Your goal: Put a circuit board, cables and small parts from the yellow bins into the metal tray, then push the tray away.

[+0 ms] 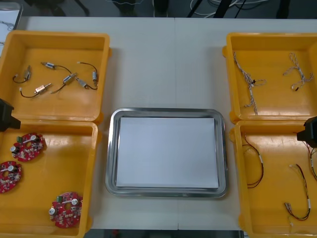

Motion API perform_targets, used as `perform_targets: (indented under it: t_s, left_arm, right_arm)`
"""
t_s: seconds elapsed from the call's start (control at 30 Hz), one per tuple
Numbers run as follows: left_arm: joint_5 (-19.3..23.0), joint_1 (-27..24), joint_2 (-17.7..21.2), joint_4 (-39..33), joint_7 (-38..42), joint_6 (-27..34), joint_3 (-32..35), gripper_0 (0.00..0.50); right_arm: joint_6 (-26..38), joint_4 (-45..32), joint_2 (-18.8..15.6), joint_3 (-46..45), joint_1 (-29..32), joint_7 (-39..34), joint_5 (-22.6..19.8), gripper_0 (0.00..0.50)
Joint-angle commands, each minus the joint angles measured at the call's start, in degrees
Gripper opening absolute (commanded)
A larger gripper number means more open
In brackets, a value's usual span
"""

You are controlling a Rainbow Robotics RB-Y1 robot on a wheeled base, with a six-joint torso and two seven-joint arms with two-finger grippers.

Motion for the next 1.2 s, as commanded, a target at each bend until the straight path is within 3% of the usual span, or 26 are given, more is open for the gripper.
perform_targets:
  t_s: [0.03, 1.2]
  left_arm:
    - [-0.48, 0.75, 2.55, -1.48, -0.89, 0.36, 1.48, 0.5]
    - [-0.48, 0.75, 2.55, -1.48, -0.89, 0.36, 1.48, 0.5]
  right_arm:
    - [0.17, -1.7, -2.22, -1.69, 0.77, 1.64, -0.47, 0.5]
    - [0.17, -1.7, -2.22, -1.69, 0.77, 1.64, -0.47, 0.5]
